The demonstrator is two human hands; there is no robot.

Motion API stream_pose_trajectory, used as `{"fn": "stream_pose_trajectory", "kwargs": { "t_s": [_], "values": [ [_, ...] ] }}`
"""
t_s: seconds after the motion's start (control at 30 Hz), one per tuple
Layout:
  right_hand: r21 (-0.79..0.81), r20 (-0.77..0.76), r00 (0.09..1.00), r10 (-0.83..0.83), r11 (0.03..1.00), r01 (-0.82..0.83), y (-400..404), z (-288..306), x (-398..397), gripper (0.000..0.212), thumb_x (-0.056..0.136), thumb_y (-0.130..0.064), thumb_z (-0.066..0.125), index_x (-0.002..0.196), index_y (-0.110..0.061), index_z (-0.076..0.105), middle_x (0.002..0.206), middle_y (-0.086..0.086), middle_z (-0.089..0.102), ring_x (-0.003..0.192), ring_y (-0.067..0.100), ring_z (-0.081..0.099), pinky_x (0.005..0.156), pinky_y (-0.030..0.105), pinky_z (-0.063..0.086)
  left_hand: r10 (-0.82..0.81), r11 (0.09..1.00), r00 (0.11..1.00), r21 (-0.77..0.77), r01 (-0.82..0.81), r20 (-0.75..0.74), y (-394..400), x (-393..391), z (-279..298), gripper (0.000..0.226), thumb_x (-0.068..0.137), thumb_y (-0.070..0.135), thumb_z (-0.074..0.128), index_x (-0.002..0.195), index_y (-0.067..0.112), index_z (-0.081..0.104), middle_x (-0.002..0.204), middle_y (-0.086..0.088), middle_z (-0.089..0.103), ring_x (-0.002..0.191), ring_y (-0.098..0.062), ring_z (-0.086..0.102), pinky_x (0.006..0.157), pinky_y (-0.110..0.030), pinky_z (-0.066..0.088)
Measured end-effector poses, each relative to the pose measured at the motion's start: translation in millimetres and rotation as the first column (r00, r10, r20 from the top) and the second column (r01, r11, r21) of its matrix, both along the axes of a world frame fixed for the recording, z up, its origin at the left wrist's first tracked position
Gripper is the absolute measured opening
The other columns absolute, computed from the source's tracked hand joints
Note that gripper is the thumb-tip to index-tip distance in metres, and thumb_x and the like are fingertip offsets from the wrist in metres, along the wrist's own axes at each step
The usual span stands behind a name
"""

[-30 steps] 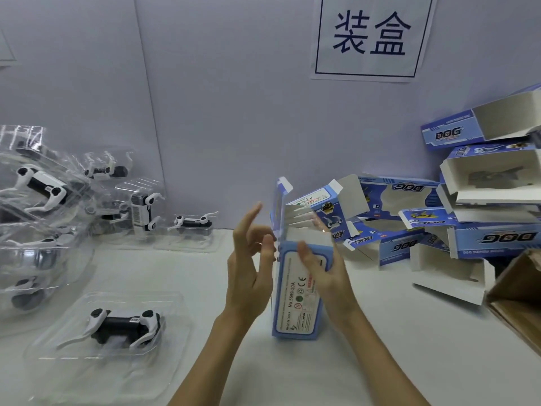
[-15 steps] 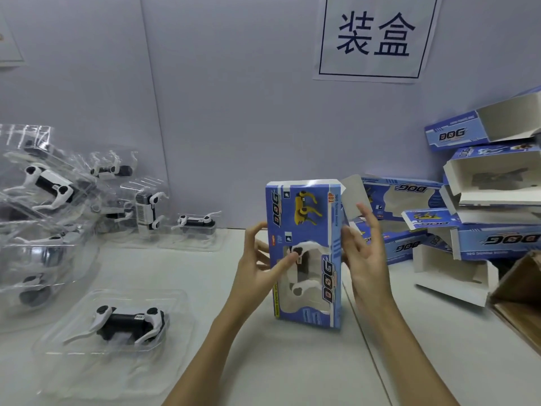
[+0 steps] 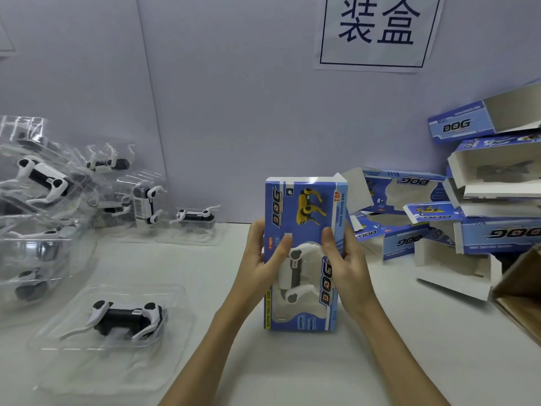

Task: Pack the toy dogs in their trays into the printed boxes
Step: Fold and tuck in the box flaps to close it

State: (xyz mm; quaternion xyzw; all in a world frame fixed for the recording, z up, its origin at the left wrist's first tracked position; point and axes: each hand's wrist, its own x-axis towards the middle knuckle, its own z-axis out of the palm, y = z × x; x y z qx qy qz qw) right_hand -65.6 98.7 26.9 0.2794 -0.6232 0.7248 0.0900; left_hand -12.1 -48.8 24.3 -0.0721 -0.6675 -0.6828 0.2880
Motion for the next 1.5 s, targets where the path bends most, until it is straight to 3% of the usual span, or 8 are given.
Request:
{"fn": "stream_pose_trajectory", "kwargs": {
  "t_s": [0.33, 0.5, 0.7, 0.83, 1.07, 1.27, 1.4, 1.5],
  "values": [
    [-0.067, -0.011, 0.996, -0.09, 0.994, 0.089, -5, 7, 10, 0.069, 0.082, -0.085, 0.06, 0.107, -0.02, 0.067, 0.1, 0.035, 0.06, 0.094, 0.06, 0.059, 0.077, 0.074, 0.053, 0.006, 0.99, 0.999, 0.138, -0.001, -0.033, 8, 3, 11, 0.046, 0.088, 0.056, 0.064, 0.119, 0.021, 0.065, 0.125, -0.019, 0.067, 0.11, -0.031, 0.073, 0.076, -0.034, 0.063],
    [-0.115, 0.012, 0.999, -0.031, 0.993, 0.032, -3, 9, 12, 0.016, 0.094, -0.056, 0.062, 0.104, -0.048, 0.071, 0.104, -0.002, 0.076, 0.099, 0.025, 0.076, 0.068, 0.032, 0.065, -0.021, 0.987, 0.999, 0.16, 0.025, -0.024, 11, 4, 12, 0.041, 0.096, 0.045, 0.061, 0.129, 0.022, 0.053, 0.123, -0.005, 0.072, 0.107, -0.03, 0.074, 0.075, -0.036, 0.065],
    [-0.187, -0.031, 0.999, -0.023, 0.982, 0.017, -4, 10, 8, 0.046, 0.101, -0.017, 0.057, 0.145, -0.027, 0.047, 0.136, 0.0, 0.065, 0.12, 0.02, 0.069, 0.082, 0.032, 0.063, -0.001, 0.979, 0.997, 0.201, 0.015, -0.072, 13, 2, 11, 0.056, 0.094, 0.027, 0.061, 0.145, 0.037, 0.039, 0.124, -0.005, 0.063, 0.104, -0.032, 0.074, 0.078, -0.038, 0.064],
    [-0.117, -0.051, 0.998, -0.046, 0.992, 0.04, -2, 9, 6, 0.035, 0.104, -0.018, 0.052, 0.136, -0.026, 0.06, 0.145, -0.006, 0.058, 0.138, 0.019, 0.055, 0.098, 0.039, 0.059, 0.076, 0.993, 0.996, 0.095, -0.072, -0.046, 11, 0, 7, 0.033, 0.095, 0.035, 0.057, 0.127, 0.025, 0.061, 0.136, -0.004, 0.061, 0.122, -0.032, 0.066, 0.089, -0.051, 0.061],
    [-0.119, -0.065, 0.996, -0.066, 0.991, 0.058, -2, 9, 3, 0.033, 0.099, -0.022, 0.054, 0.131, -0.021, 0.06, 0.127, -0.01, 0.067, 0.119, 0.009, 0.066, 0.08, 0.025, 0.06, 0.126, 0.989, 0.99, 0.088, -0.121, -0.06, 11, -5, 4, 0.029, 0.096, 0.035, 0.054, 0.116, 0.017, 0.062, 0.114, -0.007, 0.073, 0.099, -0.027, 0.076, 0.066, -0.03, 0.061],
    [-0.047, -0.49, 0.703, -0.515, 0.821, 0.569, -16, -8, 8, 0.026, 0.107, -0.031, 0.058, 0.128, -0.023, 0.071, 0.132, 0.007, 0.051, 0.125, 0.023, 0.055, 0.101, 0.035, 0.052, 0.373, 0.928, 0.922, 0.013, -0.374, -0.103, 21, -6, 2, 0.043, 0.099, 0.056, 0.055, 0.129, 0.025, 0.057, 0.124, 0.007, 0.053, 0.117, -0.011, 0.062, 0.087, -0.031, 0.059],
    [0.199, -0.389, 0.874, -0.292, 0.899, 0.389, -30, -17, 24, 0.073, 0.091, -0.075, 0.056, 0.15, -0.033, 0.051, 0.167, 0.002, 0.025, 0.155, 0.017, 0.028, 0.116, 0.018, 0.038, 0.336, 0.942, 0.932, 0.043, -0.333, -0.136, 17, -2, 0, 0.048, 0.104, 0.056, 0.035, 0.132, 0.027, 0.061, 0.128, 0.004, 0.051, 0.118, -0.004, 0.061, 0.095, -0.022, 0.052],
    [0.224, -0.263, 0.945, -0.194, 0.941, 0.255, -34, -14, 23, 0.091, 0.079, -0.064, 0.074, 0.156, -0.034, 0.036, 0.173, -0.013, 0.008, 0.155, 0.008, 0.027, 0.105, 0.019, 0.051, 0.367, 0.925, 0.901, -0.008, -0.379, -0.23, 8, 2, 0, 0.045, 0.11, 0.022, 0.03, 0.122, 0.021, 0.073, 0.112, -0.005, 0.066, 0.1, -0.017, 0.067, 0.08, -0.025, 0.054]
  ]
}}
